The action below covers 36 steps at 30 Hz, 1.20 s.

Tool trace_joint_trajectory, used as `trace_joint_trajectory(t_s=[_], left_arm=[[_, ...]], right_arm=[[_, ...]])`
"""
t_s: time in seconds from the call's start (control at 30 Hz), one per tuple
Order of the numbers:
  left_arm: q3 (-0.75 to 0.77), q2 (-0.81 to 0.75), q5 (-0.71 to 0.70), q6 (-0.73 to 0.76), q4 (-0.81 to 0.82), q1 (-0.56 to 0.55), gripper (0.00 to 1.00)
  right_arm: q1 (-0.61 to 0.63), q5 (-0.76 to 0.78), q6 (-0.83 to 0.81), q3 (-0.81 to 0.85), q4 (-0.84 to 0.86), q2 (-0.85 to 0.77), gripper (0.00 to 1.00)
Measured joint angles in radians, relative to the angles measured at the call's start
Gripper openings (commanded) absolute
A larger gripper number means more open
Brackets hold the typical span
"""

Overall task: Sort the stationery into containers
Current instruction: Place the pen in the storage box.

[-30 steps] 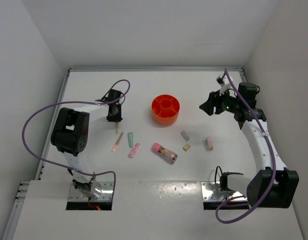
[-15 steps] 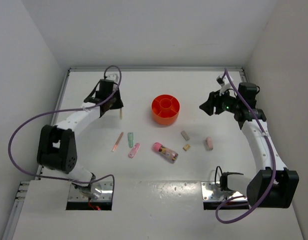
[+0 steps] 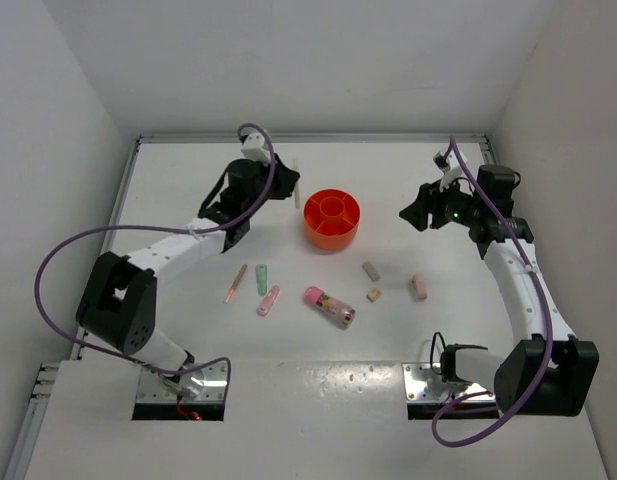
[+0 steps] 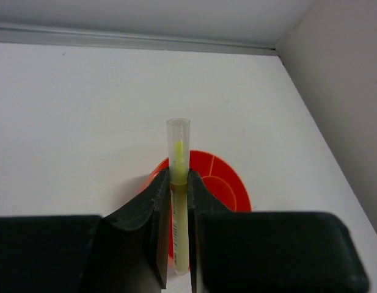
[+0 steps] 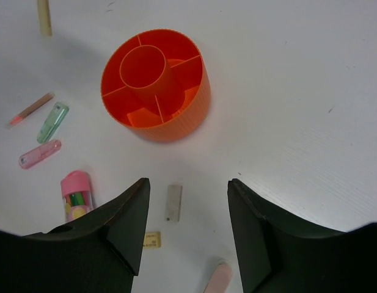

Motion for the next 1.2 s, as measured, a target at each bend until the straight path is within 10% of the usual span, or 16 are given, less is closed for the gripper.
trace_joint_trajectory(t_s=[0.7, 0.9, 1.2], left_arm=[[0.028, 0.329, -0.298, 0.077, 0.296, -0.17, 0.0], [0.043, 0.34, -0.312, 0.086, 0.269, -0.189, 0.35], [0.043, 0.315, -0.354, 0.119, 0.2, -0.19, 0.45]], right_arm=[[0.0, 0.0, 0.0, 0.0, 0.0, 0.0, 0.55], [0.0, 0.0, 0.0, 0.0, 0.0, 0.0, 0.56], [0.0, 0.0, -0.001, 0.0, 0.0, 0.0, 0.58]])
